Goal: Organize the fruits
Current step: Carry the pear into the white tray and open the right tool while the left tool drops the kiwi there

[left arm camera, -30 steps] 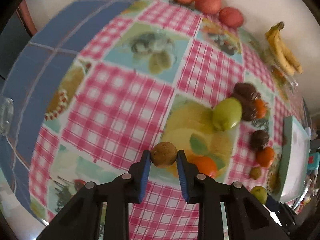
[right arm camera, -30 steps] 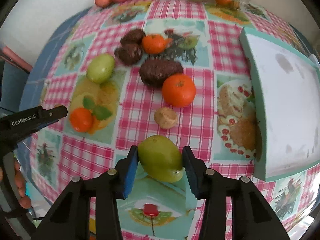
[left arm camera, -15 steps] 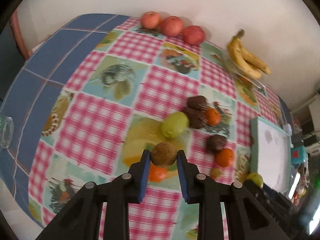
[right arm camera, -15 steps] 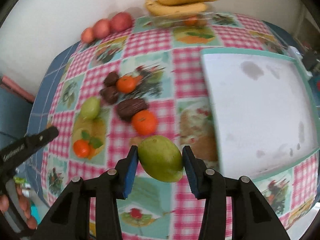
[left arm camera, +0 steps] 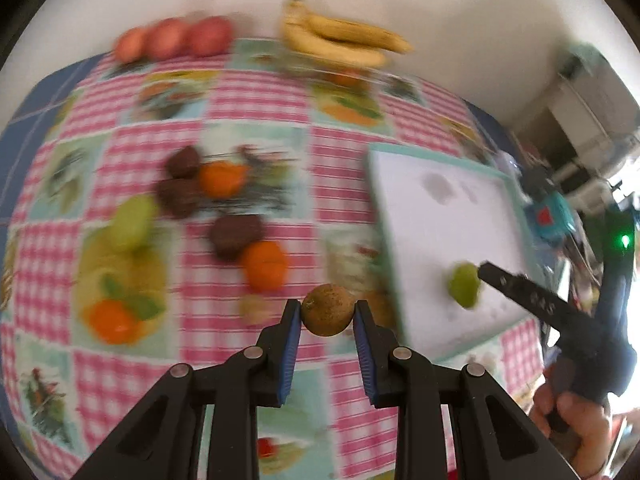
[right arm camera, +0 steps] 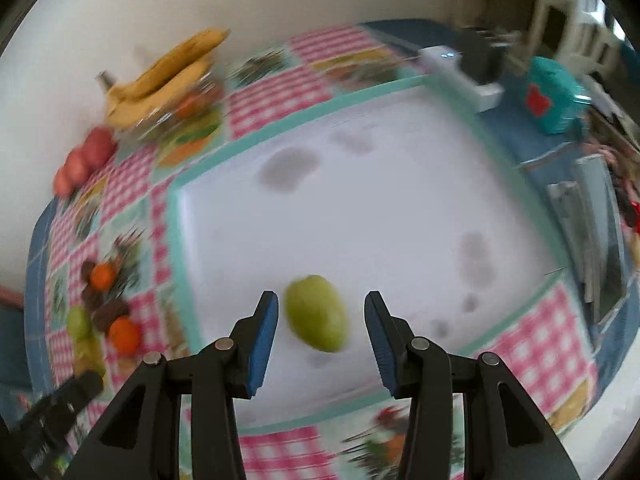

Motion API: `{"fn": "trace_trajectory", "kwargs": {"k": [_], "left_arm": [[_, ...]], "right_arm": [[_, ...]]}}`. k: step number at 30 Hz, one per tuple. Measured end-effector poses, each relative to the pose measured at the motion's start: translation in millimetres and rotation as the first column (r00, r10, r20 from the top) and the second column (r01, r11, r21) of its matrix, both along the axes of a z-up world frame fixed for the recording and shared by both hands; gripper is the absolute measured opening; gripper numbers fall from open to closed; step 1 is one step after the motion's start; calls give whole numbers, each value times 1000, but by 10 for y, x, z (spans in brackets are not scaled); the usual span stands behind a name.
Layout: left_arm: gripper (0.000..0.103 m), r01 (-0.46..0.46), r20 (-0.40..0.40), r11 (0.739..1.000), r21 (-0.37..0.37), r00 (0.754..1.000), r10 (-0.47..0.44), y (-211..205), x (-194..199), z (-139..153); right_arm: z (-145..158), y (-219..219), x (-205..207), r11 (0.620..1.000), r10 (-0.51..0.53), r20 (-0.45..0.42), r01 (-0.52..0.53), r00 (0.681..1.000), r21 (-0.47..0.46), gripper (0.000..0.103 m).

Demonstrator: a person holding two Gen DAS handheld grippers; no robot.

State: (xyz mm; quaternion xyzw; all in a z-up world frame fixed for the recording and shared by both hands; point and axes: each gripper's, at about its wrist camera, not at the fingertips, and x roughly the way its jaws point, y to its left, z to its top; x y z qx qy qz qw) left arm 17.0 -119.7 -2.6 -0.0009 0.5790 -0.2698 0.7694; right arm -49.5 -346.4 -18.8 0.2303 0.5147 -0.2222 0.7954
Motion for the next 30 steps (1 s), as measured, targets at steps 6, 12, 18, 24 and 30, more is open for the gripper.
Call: {"fn": "trace_trajectory", "kwargs": {"k": [6,12,18,24,30], "left_arm": [[28,118,-14,993,-30,993,-118,-564,-159,-120],[28,197,20,980,21,980,-197,-882,-239,-316],[29,221,15,974,39,975,-222,-998,-240,-465],[29,237,3,970,59,971,-238,-1015,-263,-536],[30,256,-7,964,68,967,-256,-1056,-298,-576]], "right_arm": [[-91,-242,-109,998,-53,-8,53,999,36,47],[-105,-294,-150,995,-85,-9,85,996,42,47],[-131,-352,-159,992,-115,-12,115,993,60,47],[-104,-326,-170,992,-113,-11,113,994,60,47],[-101,-314,-172,992,-108,-12,108,994,60,47]]}}
